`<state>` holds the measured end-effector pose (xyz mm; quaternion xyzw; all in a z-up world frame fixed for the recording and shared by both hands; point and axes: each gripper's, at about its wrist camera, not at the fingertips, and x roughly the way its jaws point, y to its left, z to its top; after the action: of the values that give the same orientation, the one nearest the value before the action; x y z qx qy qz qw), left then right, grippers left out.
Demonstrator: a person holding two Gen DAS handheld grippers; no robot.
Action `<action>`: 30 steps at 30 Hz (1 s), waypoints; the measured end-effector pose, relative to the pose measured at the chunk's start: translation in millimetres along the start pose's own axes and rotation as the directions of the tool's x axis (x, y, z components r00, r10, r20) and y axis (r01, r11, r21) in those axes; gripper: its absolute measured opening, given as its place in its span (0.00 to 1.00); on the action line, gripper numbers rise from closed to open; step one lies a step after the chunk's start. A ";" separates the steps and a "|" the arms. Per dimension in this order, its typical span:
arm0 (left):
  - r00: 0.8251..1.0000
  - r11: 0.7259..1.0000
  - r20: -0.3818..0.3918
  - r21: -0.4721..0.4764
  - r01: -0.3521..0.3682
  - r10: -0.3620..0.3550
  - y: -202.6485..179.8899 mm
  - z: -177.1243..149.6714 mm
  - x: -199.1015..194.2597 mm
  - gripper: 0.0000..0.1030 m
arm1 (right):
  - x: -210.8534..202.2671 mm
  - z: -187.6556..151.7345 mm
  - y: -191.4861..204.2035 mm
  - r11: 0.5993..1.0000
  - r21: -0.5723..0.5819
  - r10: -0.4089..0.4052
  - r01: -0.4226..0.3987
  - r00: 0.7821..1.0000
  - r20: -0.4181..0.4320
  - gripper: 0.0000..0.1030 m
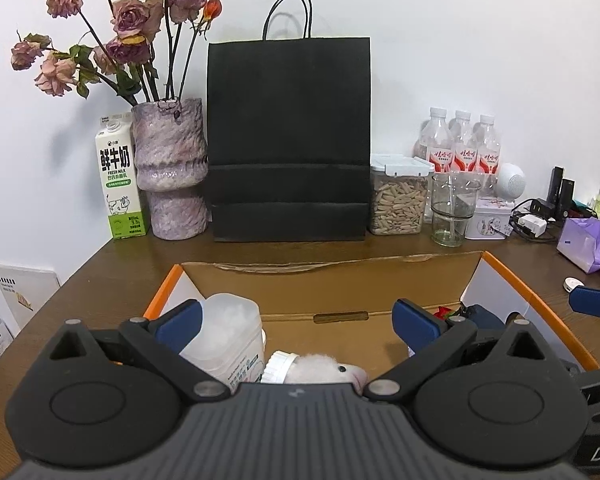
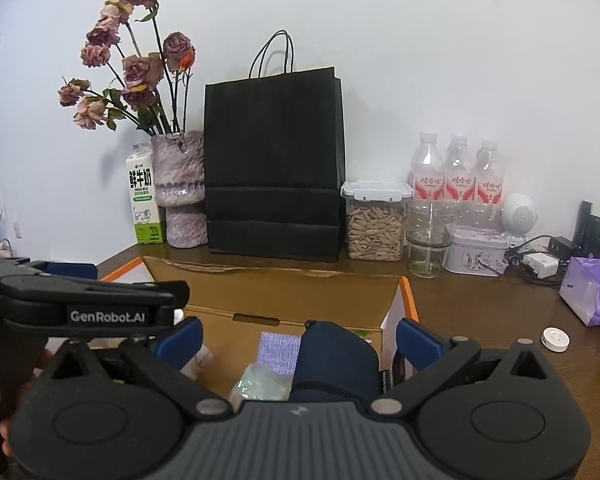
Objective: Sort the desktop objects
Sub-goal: 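Carry the cap and navy pouch into the box and open both tools, then withdraw both tools toward the white tissue and coiled black cable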
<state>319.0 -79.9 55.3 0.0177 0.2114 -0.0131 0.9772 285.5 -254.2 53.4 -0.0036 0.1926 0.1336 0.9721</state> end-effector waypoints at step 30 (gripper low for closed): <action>0.996 0.996 0.067 -0.067 -0.053 0.057 36.7 -15.5 -88.2 1.00 | -64.2 -3.5 48.4 0.998 -0.033 0.054 -0.053 0.998 0.042 1.00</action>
<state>233.6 -41.0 78.8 -0.0086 0.1773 0.0201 0.9839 214.5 -224.3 76.4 -0.0112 0.1693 0.1626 0.9720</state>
